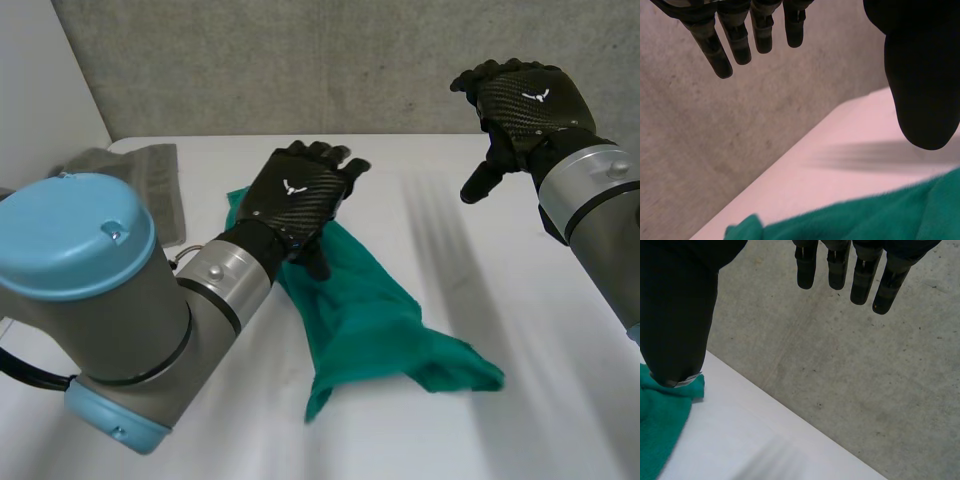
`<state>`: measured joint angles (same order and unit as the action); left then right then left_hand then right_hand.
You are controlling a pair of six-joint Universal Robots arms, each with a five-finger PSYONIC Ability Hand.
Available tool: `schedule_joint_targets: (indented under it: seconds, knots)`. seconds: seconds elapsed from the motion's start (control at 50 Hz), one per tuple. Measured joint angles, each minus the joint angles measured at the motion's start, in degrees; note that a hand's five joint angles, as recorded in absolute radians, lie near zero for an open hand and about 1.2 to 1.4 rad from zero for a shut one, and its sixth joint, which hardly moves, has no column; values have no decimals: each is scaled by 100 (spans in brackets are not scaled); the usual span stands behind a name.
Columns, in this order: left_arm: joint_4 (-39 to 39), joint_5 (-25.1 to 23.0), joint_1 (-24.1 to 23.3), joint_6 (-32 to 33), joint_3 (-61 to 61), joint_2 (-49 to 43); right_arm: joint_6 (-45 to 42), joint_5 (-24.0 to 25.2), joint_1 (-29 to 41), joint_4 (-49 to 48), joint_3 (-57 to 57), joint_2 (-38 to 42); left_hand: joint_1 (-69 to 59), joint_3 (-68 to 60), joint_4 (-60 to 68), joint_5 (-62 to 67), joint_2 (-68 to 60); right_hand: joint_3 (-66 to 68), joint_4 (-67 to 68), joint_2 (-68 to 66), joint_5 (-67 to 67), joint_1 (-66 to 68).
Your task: Fold the laundry.
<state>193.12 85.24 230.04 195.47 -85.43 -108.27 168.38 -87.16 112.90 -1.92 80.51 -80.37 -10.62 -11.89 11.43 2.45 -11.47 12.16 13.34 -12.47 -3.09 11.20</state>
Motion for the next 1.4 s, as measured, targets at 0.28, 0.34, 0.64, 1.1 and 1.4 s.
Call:
schedule_joint_targets:
  seconds: [0.28,0.34,0.64,1.1,1.4]
  knots:
    - [-14,142,1152,446,21,-204,-1597,473,87,1195,-205,127,0,0,0,0,0,0,0,0,0,0]
    - [13,25,1374,462,136,-401,-1909,560,101,1666,-169,226,0,0,0,0,0,0,0,0,0,0]
    - [32,-1616,2301,474,1624,-2446,-1335,505,635,624,1559,440,-359,-222,275,183,-265,0,0,0,0,0]
    - [37,-1752,2333,468,1486,-2309,-2677,-350,-51,-943,1418,1273,-591,-500,560,477,-541,5537,5461,-5476,-5269,4501]
    - [282,-1743,2351,504,1448,-2225,-4779,118,-769,-1563,-728,2875,-591,-493,551,456,-531,1622,1547,-1489,-1561,870]
